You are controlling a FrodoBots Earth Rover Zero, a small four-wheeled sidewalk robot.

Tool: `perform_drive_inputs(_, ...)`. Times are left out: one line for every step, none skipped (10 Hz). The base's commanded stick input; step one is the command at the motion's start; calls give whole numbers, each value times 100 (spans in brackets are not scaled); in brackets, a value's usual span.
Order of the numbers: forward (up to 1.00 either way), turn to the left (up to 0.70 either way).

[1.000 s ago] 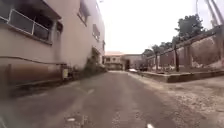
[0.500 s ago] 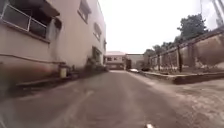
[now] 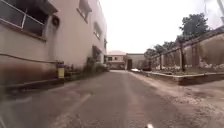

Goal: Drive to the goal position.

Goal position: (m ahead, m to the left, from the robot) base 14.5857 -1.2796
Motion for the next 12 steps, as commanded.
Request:
perform_drive_inputs(70,0)
perform_drive_inputs(70,0)
perform_drive_inputs(70,0)
perform_drive_inputs(70,0)
perform_drive_inputs(70,0)
perform_drive_inputs(70,0)
perform_drive_inputs(70,0)
perform_drive_inputs(70,0)
perform_drive_inputs(70,0)
perform_drive_inputs(70,0)
perform_drive_inputs(70,0)
perform_drive_inputs(70,0)
